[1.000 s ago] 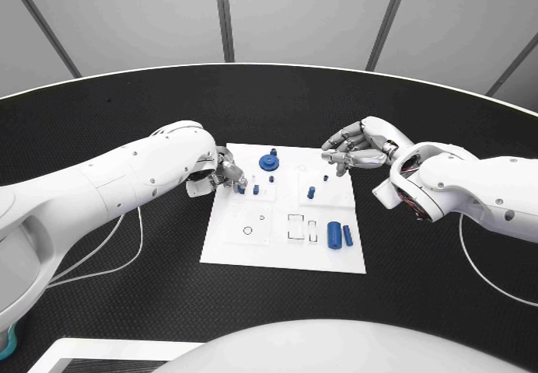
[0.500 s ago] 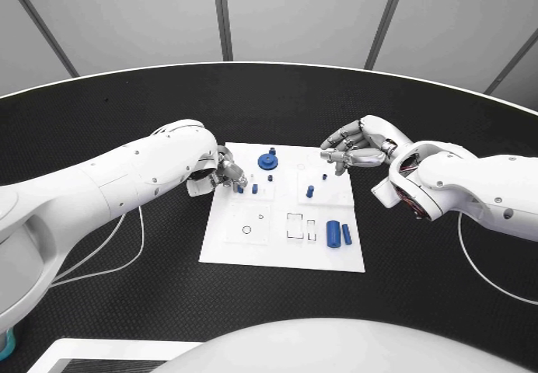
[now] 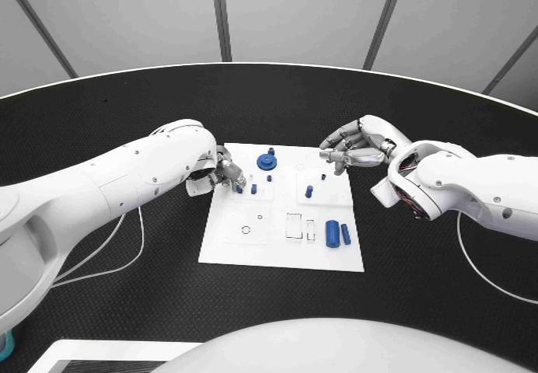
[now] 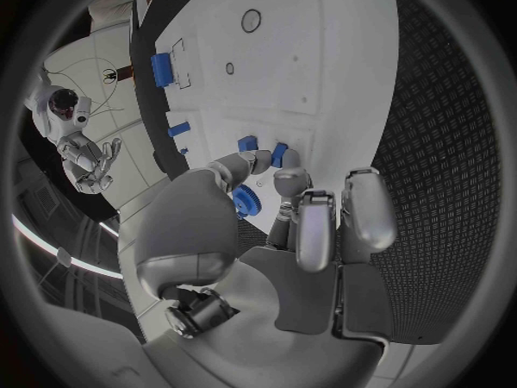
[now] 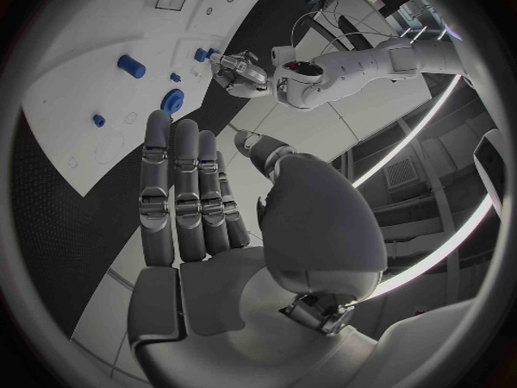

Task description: Assemble the parts on the task board

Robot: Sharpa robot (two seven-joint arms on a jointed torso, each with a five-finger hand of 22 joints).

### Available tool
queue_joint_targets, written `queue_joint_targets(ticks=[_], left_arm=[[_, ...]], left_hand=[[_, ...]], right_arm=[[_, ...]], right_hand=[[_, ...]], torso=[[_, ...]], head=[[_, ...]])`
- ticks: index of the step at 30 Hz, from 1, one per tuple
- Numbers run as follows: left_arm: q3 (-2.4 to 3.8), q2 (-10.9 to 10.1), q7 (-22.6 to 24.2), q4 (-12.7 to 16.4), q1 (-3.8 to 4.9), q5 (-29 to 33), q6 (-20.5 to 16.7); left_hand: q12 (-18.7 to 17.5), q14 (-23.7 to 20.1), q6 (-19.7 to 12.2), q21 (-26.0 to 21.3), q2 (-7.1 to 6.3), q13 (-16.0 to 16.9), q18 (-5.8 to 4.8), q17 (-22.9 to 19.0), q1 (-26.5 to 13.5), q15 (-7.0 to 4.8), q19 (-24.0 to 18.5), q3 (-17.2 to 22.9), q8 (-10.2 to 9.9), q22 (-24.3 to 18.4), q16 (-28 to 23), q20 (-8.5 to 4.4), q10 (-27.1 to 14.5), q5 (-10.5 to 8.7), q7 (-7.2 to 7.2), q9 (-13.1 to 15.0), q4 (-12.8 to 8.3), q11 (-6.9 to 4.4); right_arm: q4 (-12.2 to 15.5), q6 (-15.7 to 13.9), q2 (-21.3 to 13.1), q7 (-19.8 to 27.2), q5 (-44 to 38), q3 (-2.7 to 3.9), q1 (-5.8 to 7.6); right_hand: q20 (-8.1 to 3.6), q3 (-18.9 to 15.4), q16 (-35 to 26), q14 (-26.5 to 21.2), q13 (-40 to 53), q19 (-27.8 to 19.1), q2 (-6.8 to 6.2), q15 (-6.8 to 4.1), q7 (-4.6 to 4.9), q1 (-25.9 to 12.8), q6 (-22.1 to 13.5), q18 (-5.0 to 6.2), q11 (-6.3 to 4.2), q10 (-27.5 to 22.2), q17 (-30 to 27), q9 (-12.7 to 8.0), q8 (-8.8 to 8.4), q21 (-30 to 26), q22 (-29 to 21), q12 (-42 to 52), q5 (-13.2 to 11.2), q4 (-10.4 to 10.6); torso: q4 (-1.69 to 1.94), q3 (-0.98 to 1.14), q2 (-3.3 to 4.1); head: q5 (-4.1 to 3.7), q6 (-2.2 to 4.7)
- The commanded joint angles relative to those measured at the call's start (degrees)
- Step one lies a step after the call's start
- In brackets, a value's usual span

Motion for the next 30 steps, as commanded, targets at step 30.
queue_joint_targets(ticks=[30], left_arm=[[-0.01, -0.71, -0.91, -0.6, -0.4, 0.76, -0.61]], left_hand=[[0.01, 2.79, 1.73, 0.48, -2.26, 0.84, -0.78, 1.49, -3.02, -0.81, 0.54, -8.55, -1.36, 0.85, 0.23, -0.62, 2.11, -8.94, -1.46, -1.04, 5.53, -2.37]], right_arm=[[-0.32, 0.01, 0.14, 0.02, 0.0, 0.0, 0.0]], right_hand=[[0.05, -0.13, -0.19, -0.31, 0.18, 0.19, -0.09, -0.13, 0.0, 0.07, -0.53, 0.16, 0.0, -0.39, 0.21, 0.07, 0.34, 0.08, -0.11, 0.4, 0.22, 0.38]], torso=[[0.14, -0.04, -0.08]], head=[[-0.12, 0.0]])
